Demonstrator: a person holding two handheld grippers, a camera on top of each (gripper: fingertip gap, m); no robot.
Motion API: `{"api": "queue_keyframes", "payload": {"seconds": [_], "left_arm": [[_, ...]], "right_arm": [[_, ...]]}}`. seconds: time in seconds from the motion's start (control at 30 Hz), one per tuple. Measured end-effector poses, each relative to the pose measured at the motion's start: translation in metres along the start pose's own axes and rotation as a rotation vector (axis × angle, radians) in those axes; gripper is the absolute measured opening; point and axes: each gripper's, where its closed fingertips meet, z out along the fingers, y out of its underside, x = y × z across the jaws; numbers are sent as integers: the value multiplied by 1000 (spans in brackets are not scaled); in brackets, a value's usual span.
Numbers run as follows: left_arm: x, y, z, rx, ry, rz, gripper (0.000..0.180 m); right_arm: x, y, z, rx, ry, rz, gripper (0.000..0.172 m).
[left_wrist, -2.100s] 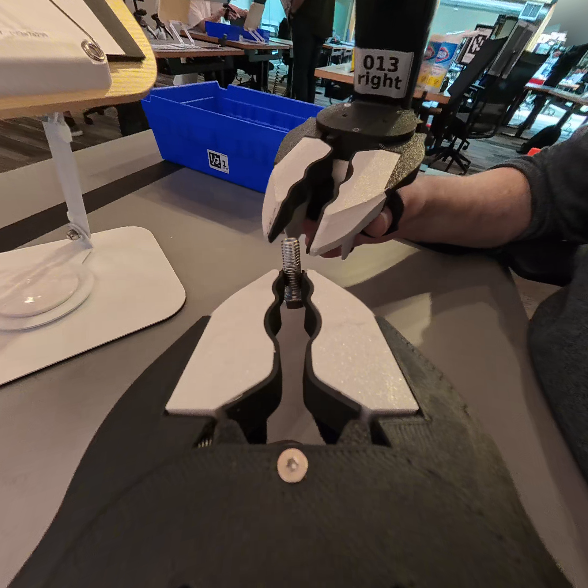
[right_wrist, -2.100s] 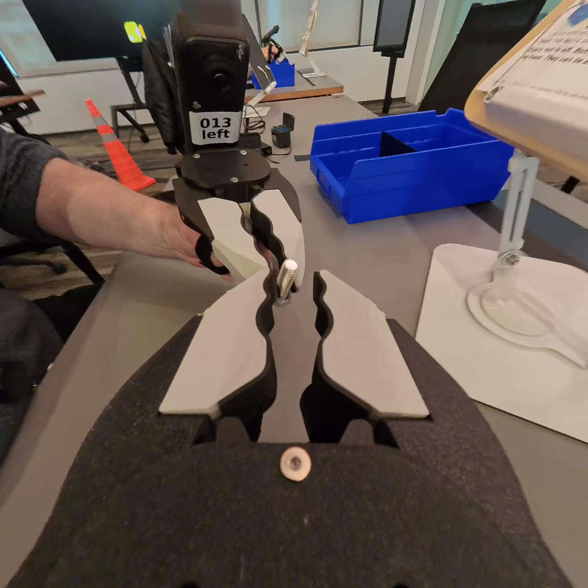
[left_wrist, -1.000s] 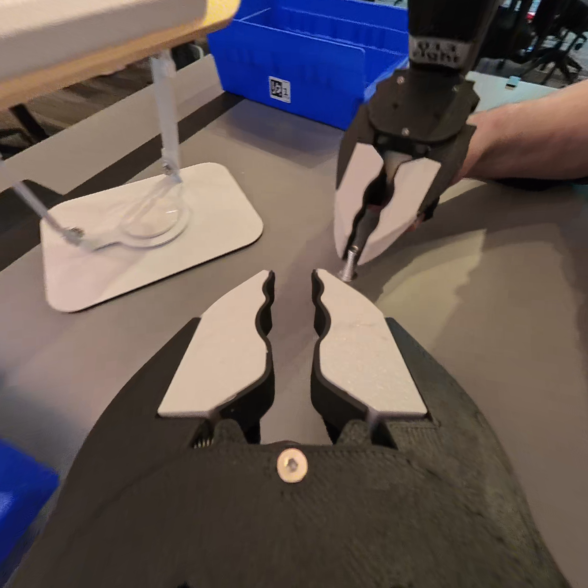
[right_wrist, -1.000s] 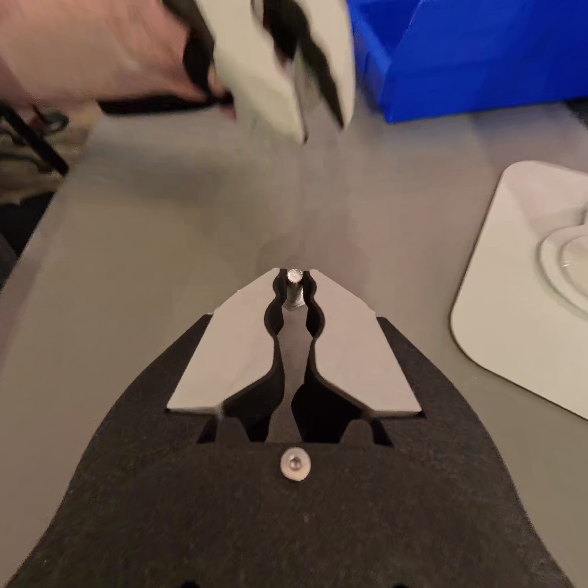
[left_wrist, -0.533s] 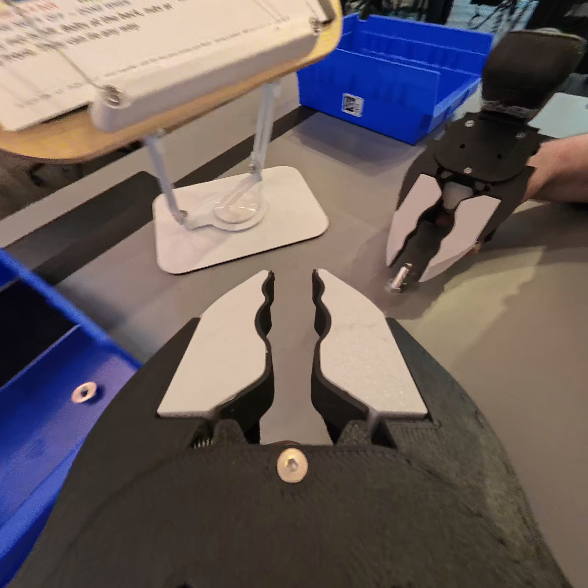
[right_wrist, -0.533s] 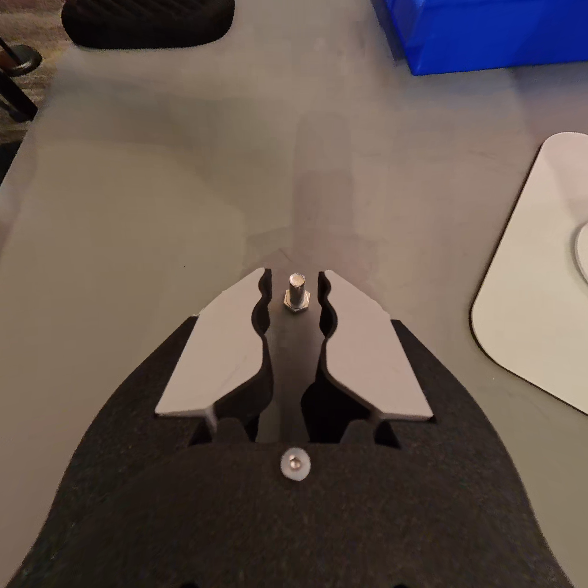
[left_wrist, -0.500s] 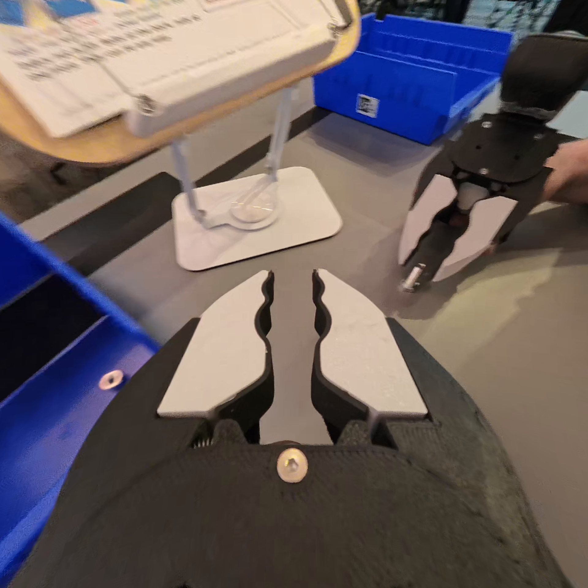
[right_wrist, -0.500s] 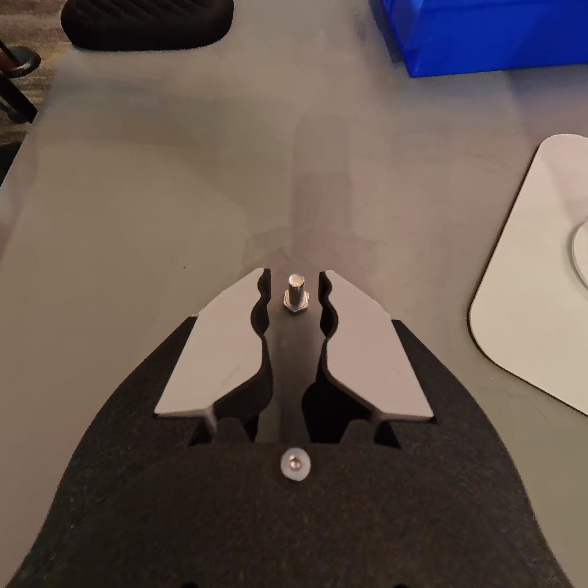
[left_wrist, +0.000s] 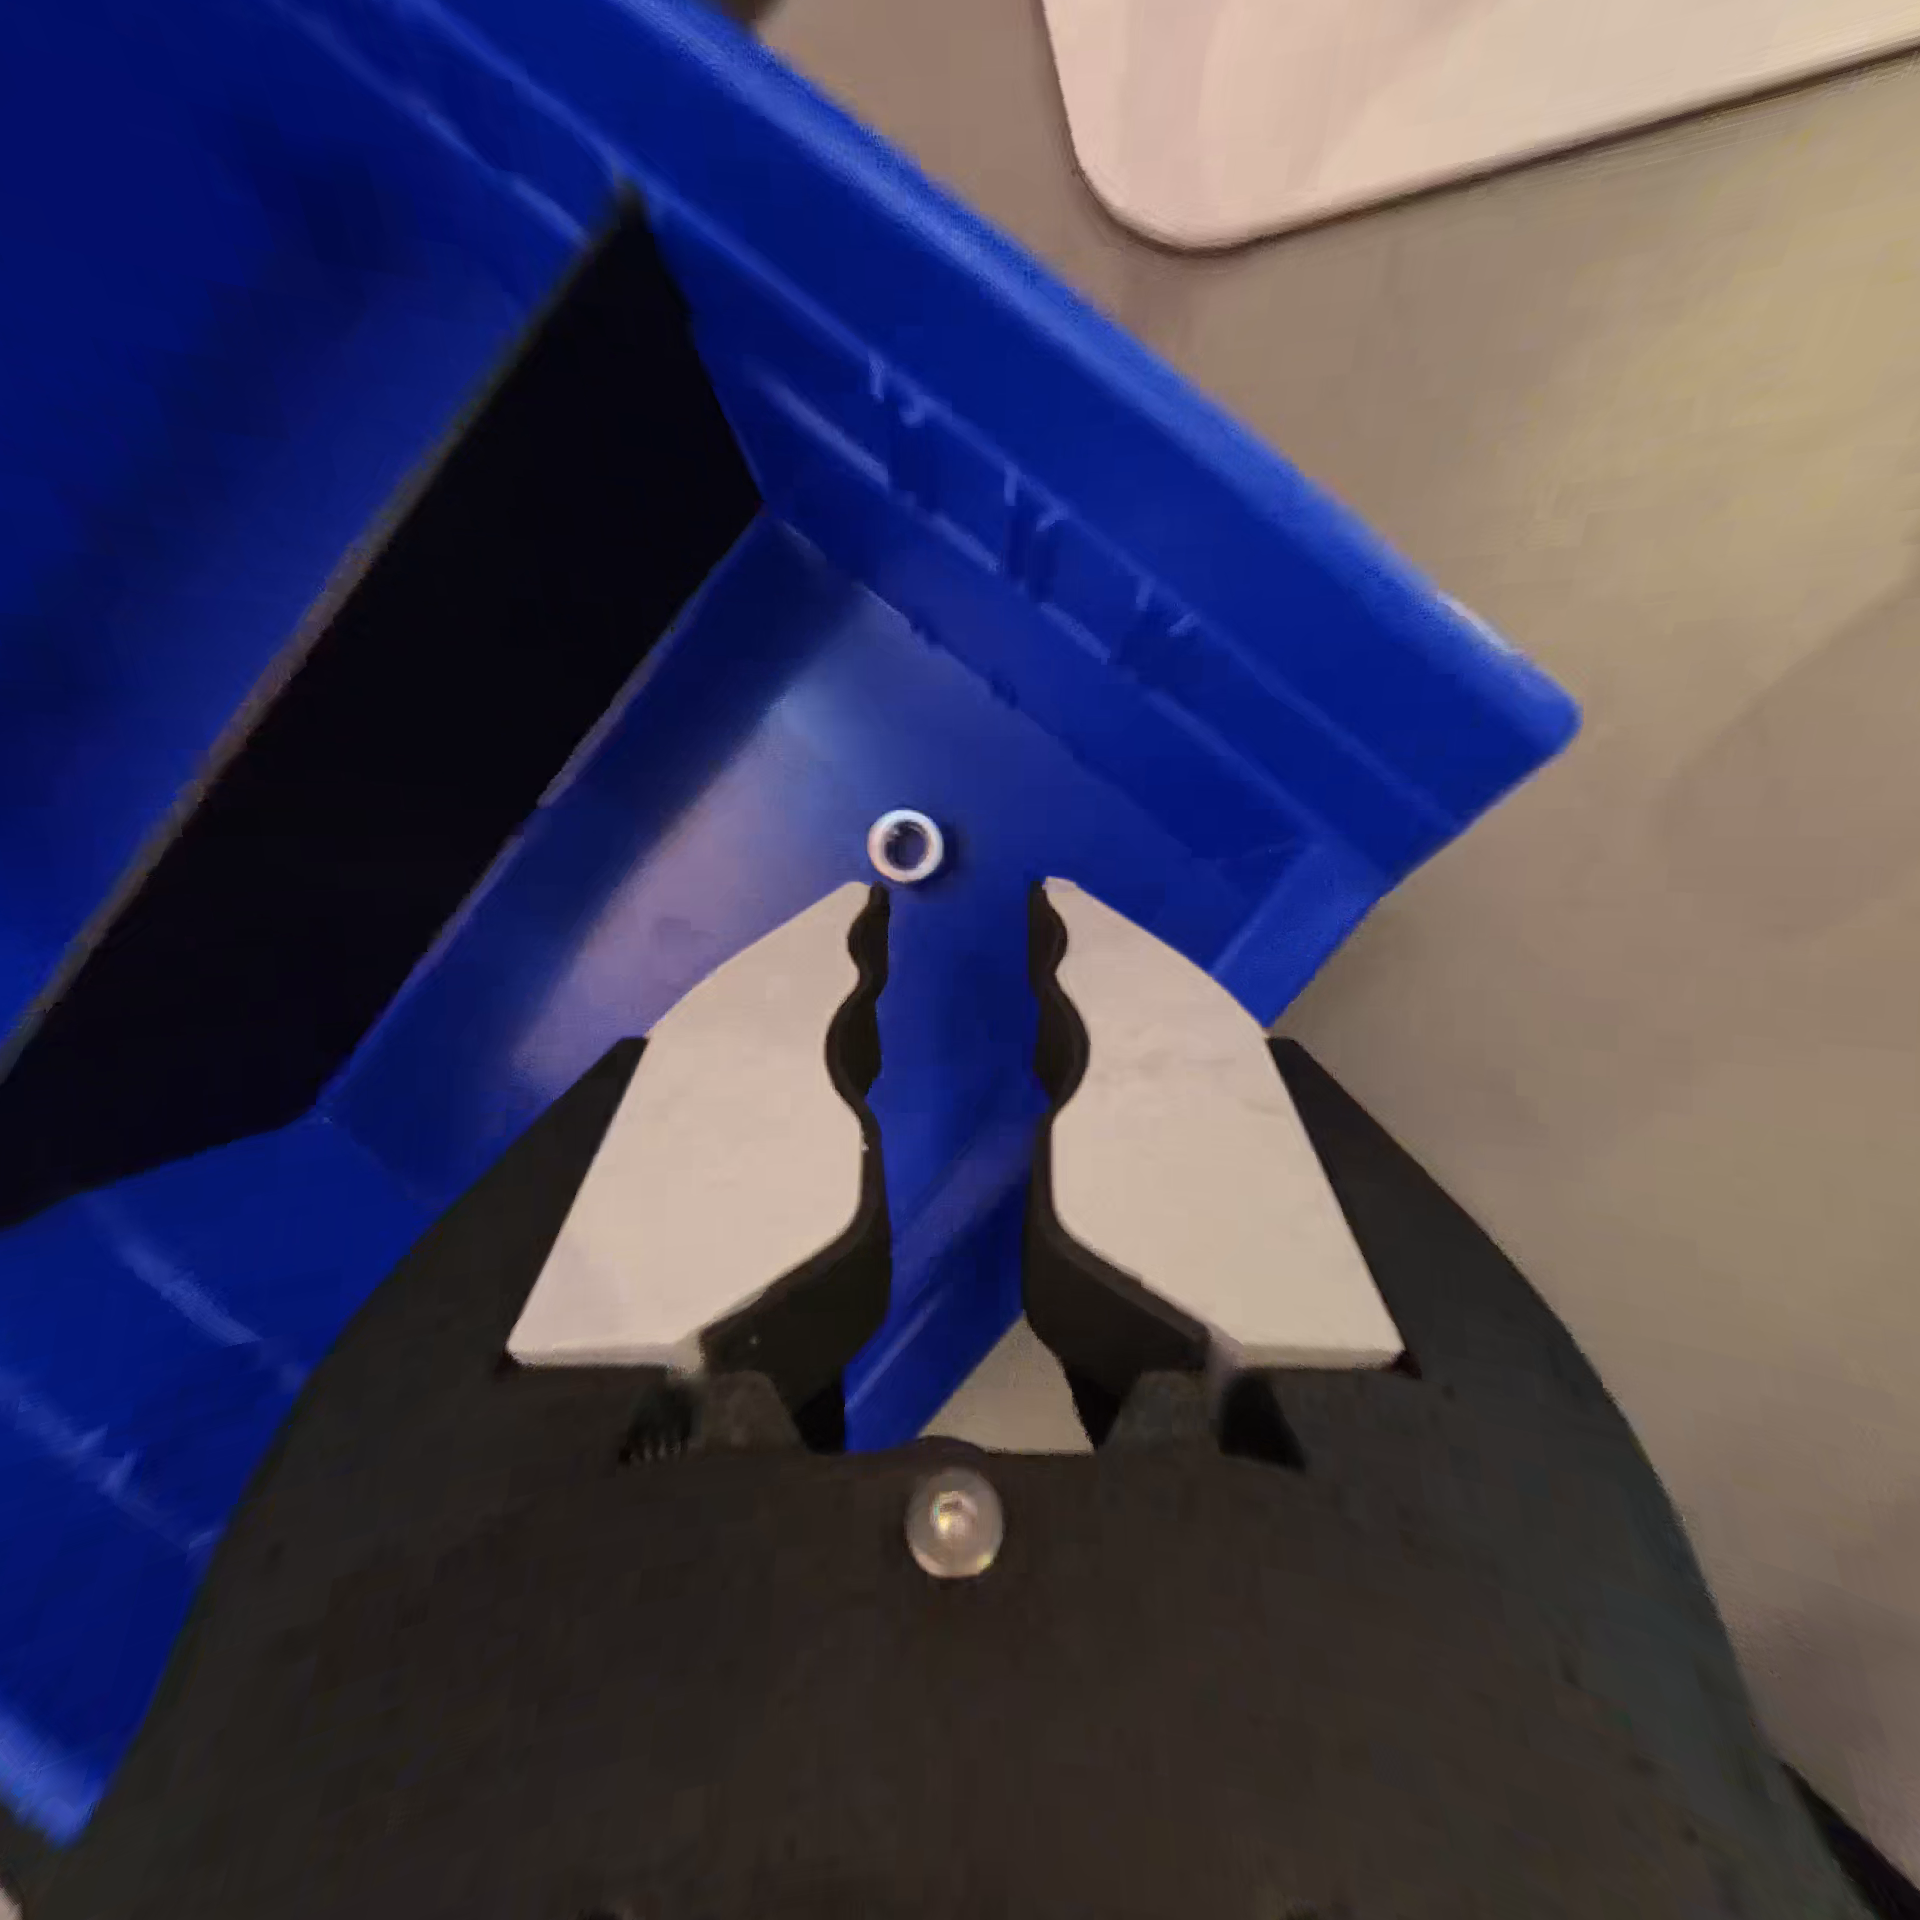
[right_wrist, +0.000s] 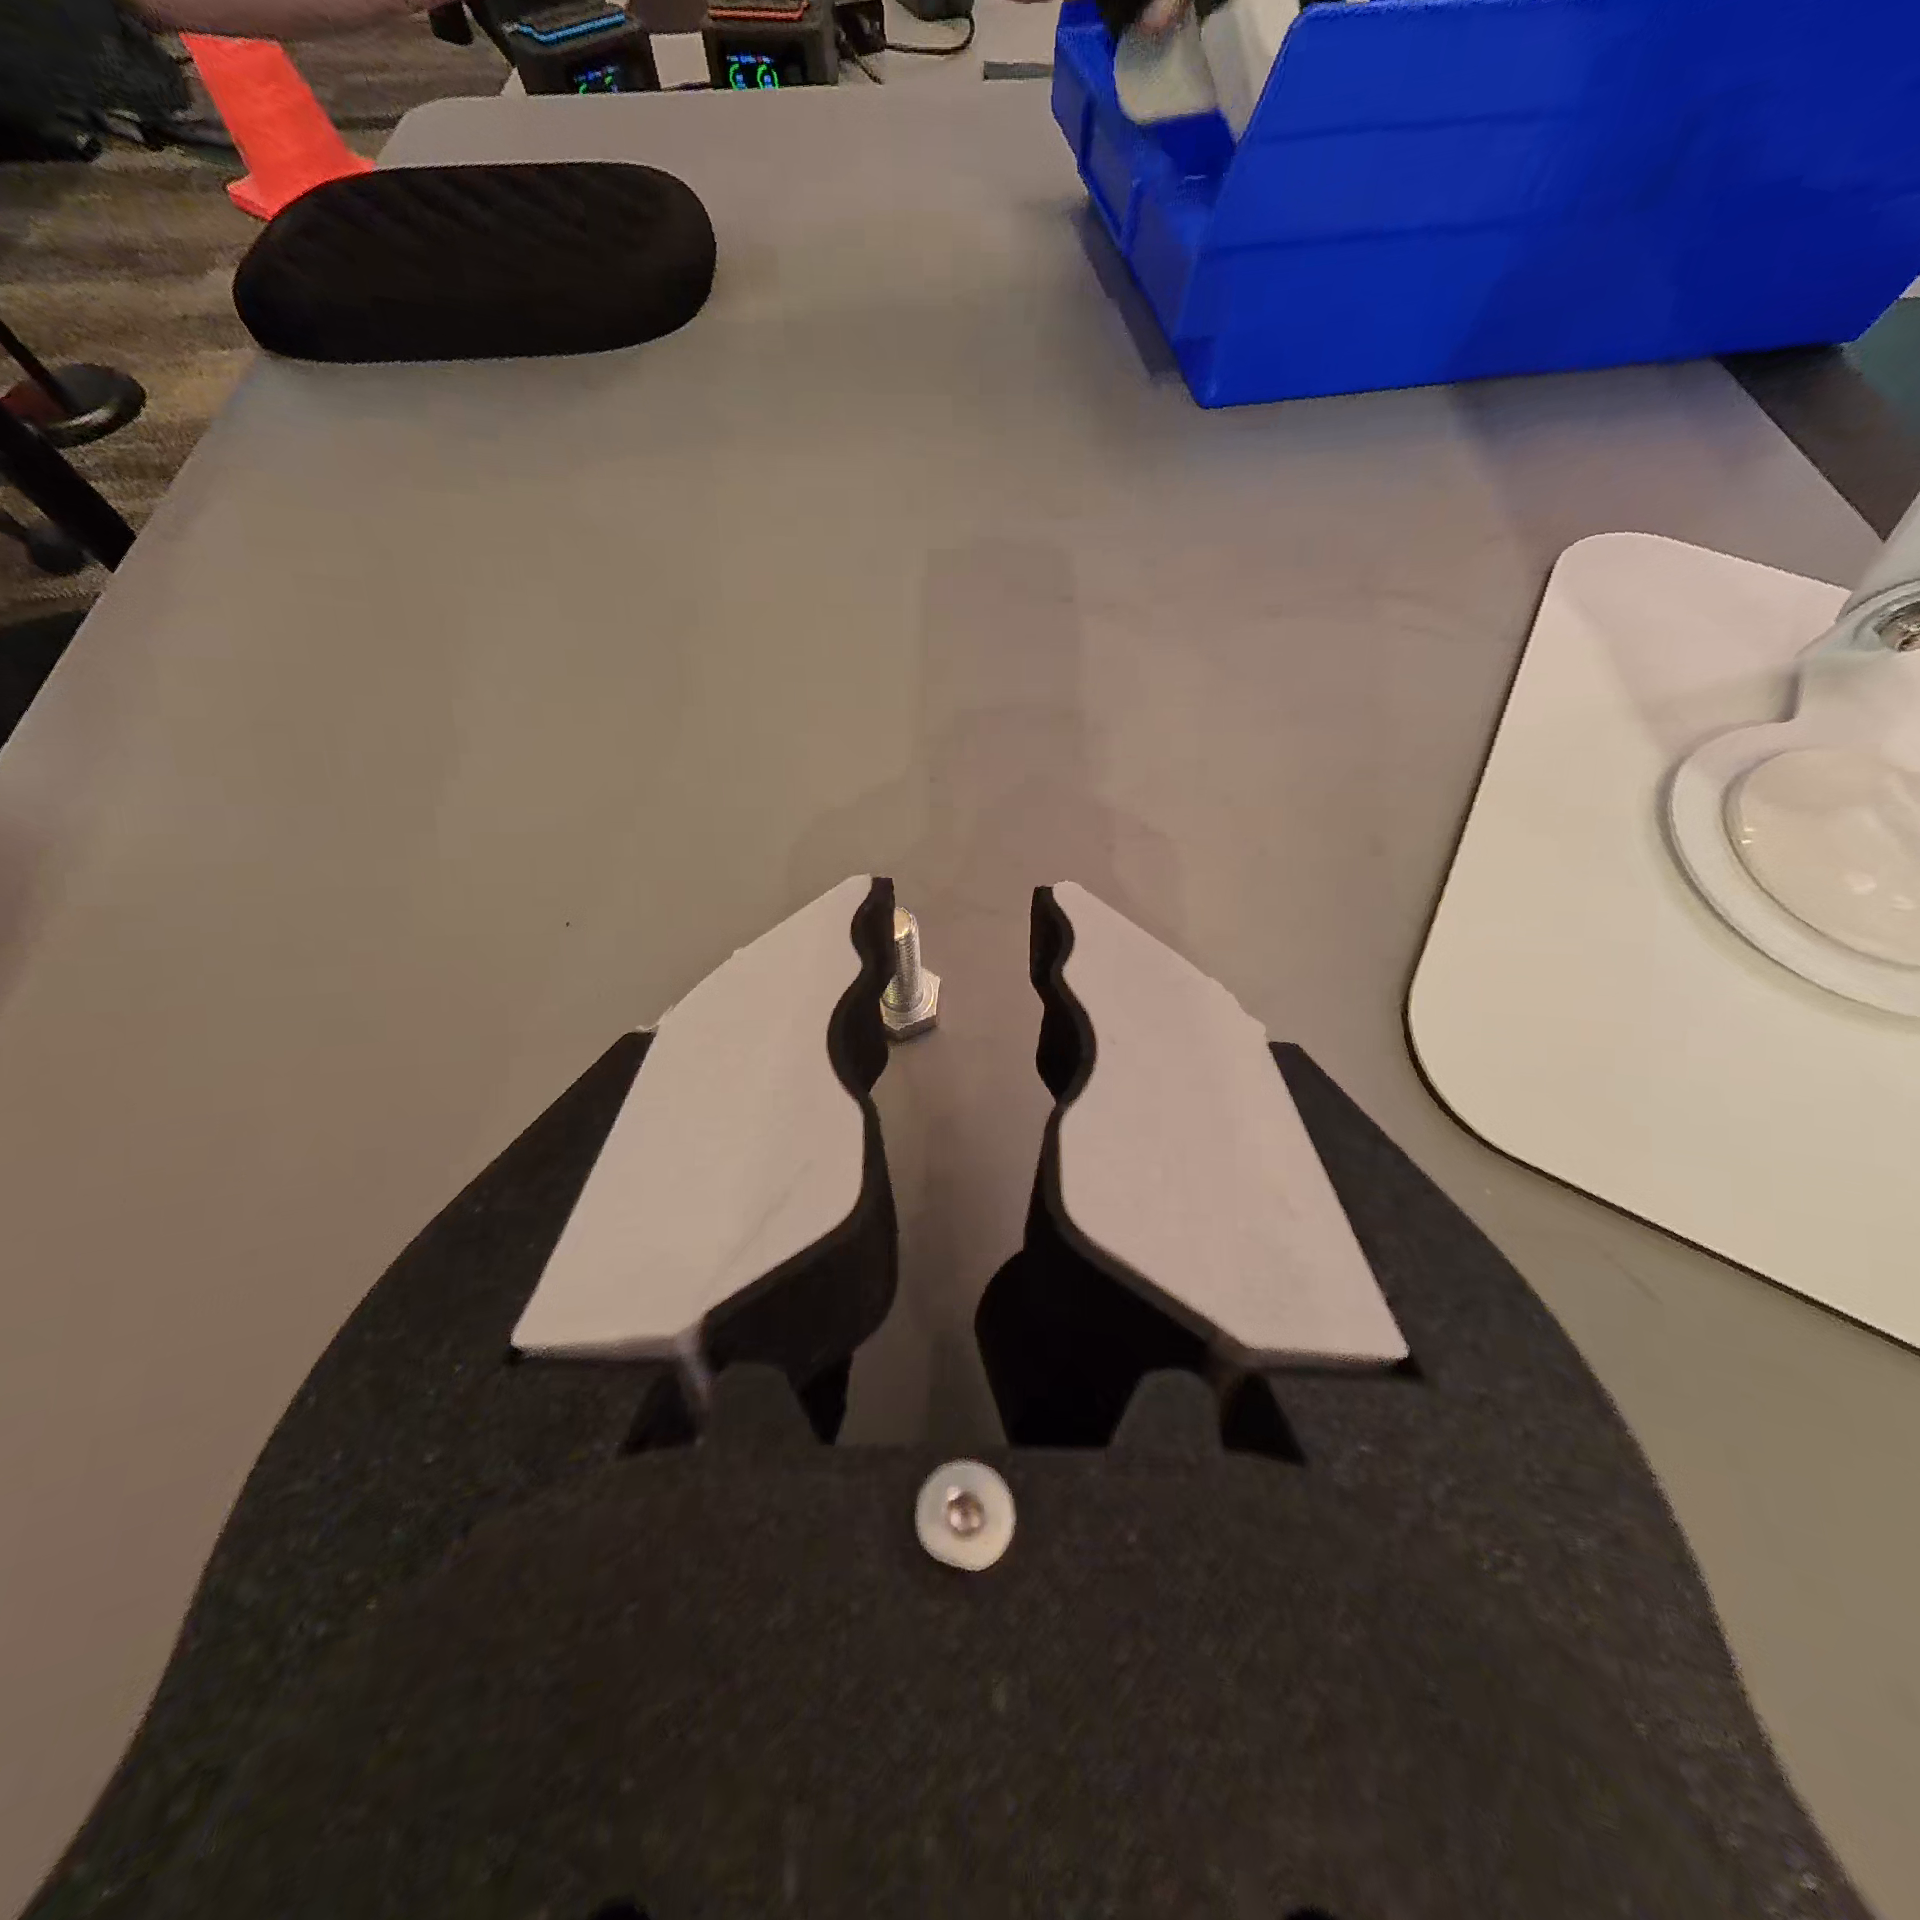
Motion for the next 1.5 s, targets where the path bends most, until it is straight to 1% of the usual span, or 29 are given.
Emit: {"api": "queue_keyframes", "payload": {"seconds": [0.03,0.1,0.13,0.23,0.3,0.4,0.43,0.47,0.57,0.63,0.7,0.8,0.87,0.93,0.97,1.03,1.1,1.13,1.27,1.37,1.43,1.5], "left_arm": [[1,2,7,-48,20,-2,28],[-5,-5,12,-64,-12,35,23],[-8,-3,16,-106,-15,46,23],[-11,0,27,-188,21,67,23],[-10,8,32,-271,58,88,25],[-8,14,41,-338,100,92,26],[-10,10,41,-321,98,94,18],[-12,9,43,-317,91,95,17],[-12,8,44,-300,85,93,17],[-13,8,41,-270,72,59,17],[-13,2,28,-192,43,34,17],[-6,-6,-8,-108,-27,44,17],[8,-11,-35,-49,-47,46,17],[33,-19,-58,23,-48,70,17],[50,-23,-65,54,-26,84,17],[88,-27,-68,66,7,134,17],[127,-30,-60,59,42,198,17],[149,-32,-52,56,87,221,17],[219,-32,-7,-11,218,323,17],[243,-36,20,-51,245,378,17],[258,-42,29,-41,298,376,17],[265,-46,37,-54,308,395,17]], "right_arm": [[0,0,0,1,-1,1,25],[0,1,0,4,-3,4,24],[0,2,0,4,-6,6,24],[0,1,0,12,-11,11,24],[0,0,-2,19,-12,9,24],[2,0,-5,25,-8,12,23],[3,0,-5,28,-6,13,23],[4,0,-6,31,-3,15,23],[6,-2,-9,42,6,15,23],[7,-3,-11,48,8,17,23],[7,-5,-12,55,10,18,23],[7,-9,-14,69,17,5,23],[7,-12,-16,75,27,2,24],[6,-16,-19,91,32,-11,25],[6,-18,-20,98,34,-18,25],[6,-21,-23,104,43,-30,26],[8,-23,-25,109,53,-28,26],[9,-22,-26,105,54,-25,26],[10,-21,-29,97,61,-35,25],[13,-16,-29,82,71,-33,25],[14,-14,-29,80,71,-24,25],[15,-14,-30,83,70,-16,25]]}}
